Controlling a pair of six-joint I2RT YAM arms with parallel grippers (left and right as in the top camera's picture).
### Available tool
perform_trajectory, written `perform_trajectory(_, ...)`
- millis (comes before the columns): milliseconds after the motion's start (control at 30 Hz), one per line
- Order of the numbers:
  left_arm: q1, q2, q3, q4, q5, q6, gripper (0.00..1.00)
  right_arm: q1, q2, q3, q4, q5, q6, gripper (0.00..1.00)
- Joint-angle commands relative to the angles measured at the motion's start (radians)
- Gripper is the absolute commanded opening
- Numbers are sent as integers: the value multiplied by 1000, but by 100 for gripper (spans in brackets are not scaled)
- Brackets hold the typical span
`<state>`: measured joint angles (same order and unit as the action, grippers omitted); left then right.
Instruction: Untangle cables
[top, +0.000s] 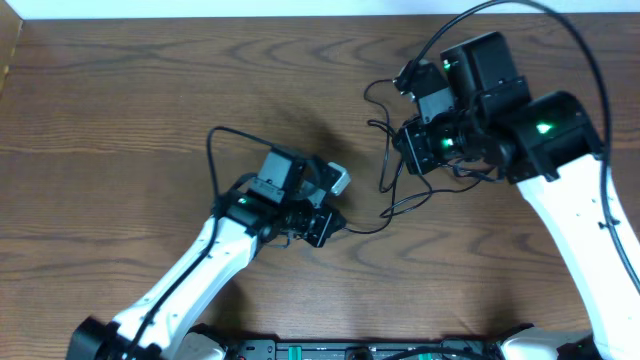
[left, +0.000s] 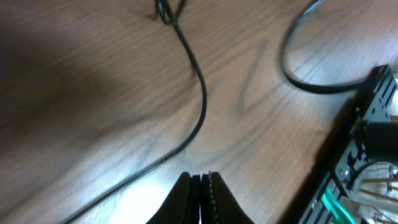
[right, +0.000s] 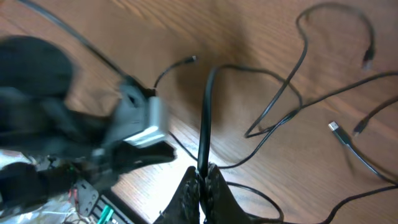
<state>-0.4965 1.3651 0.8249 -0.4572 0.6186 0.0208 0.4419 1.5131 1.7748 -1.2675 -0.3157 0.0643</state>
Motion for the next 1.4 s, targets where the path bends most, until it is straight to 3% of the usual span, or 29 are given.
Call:
perform_trajectory(0, -24, 56, -6, 78, -2, -53, 8, 5, -46, 95, -26, -8, 0, 1)
perform_trajectory(300, -72, 90, -6, 359, -2, -248, 8, 5, -109, 163, -57, -7, -2, 1)
perform_trajectory(500, -101, 90, -6, 476, -2, -343, 23, 5, -149, 163, -58, -4, -7, 1)
perform_trajectory(767, -146, 90, -6, 505, -2, -363, 53, 5, -178, 163, -60, -4, -7, 1)
perform_trajectory(867, -151, 90, -6, 505, -2, -364, 57, 5, -186, 163, -61, -4, -6, 1)
perform_trajectory(900, -151, 90, -6, 505, -2, -364, 56, 5, -188, 163, -61, -5, -6, 1)
perform_trajectory(933, -151, 90, -6, 505, -2, -364, 48, 5, -192, 163, -61, -5, -6, 1)
perform_trajectory(1033, -151, 90, -6, 504, -2, -364, 8, 5, -201, 163, -61, -4, -7, 1)
perform_trajectory(1167, -151, 90, -6, 505, -2, -366, 8, 5, -219, 163, -61, 48, -6, 1)
perform_trajectory(1367, -127, 76, -6, 521, -2, -480, 7, 4, -253, 163, -61, 253, 51, 1)
